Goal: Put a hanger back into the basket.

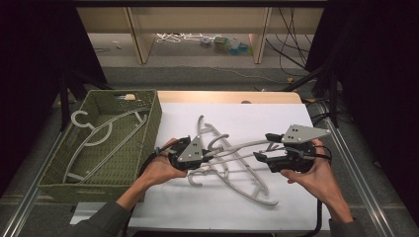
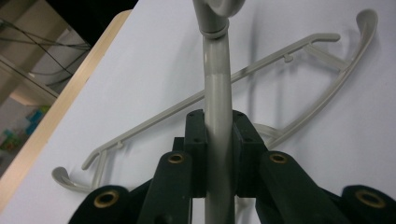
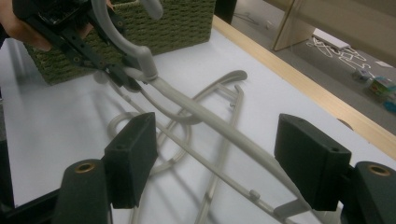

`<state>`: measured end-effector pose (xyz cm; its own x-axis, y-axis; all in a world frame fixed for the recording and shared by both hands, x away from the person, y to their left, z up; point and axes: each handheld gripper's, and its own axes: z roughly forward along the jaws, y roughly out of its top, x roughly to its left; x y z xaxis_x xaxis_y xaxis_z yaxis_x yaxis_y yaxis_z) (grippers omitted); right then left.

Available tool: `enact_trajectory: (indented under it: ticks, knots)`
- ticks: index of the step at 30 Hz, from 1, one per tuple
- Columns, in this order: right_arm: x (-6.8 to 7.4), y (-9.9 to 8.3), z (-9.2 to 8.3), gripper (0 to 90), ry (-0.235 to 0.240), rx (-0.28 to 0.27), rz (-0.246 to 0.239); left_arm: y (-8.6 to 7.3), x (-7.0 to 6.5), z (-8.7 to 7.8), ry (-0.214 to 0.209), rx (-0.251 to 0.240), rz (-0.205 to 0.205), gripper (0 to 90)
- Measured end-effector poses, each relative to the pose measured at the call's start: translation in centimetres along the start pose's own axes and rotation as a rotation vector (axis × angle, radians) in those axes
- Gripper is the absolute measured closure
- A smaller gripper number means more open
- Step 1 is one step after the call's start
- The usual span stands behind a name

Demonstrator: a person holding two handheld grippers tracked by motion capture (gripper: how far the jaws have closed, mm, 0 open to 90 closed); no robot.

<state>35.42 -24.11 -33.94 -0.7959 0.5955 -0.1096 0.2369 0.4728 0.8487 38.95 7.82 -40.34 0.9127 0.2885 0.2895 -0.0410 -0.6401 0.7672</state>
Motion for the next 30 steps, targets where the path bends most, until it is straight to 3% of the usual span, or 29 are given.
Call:
enact_trajectory:
  ticks: [7, 14, 18, 24, 25, 30]
  knots:
    - [0.9, 0.2, 0.1, 24.9, -0.009, -0.013, 0.012, 0.1, 0.9, -1.0, 0.01, -0.007, -0.214, 79.5]
    - [1.6, 0.1, 0.5, 24.4, -0.014, -0.026, 0.019, -0.1, 1.7, -2.2, 0.015, -0.034, -0.323, 79.5]
    - [1.9, -0.2, 0.8, 24.1, -0.014, -0.032, 0.028, 0.0, 2.0, -3.2, -0.001, -0.078, -0.406, 79.5]
    - [2.5, -0.7, 1.1, 23.3, -0.014, -0.033, 0.041, 0.0, 2.2, -4.1, -0.027, -0.121, -0.49, 79.5]
    - [2.6, -0.8, 1.2, 23.2, -0.015, -0.035, 0.04, 0.1, 2.1, -4.2, -0.01, -0.114, -0.49, 79.5]
    - [3.4, -1.5, 1.6, 21.4, -0.017, -0.058, 0.044, 0.3, 2.0, -4.9, -0.027, -0.14, -0.515, 79.5]
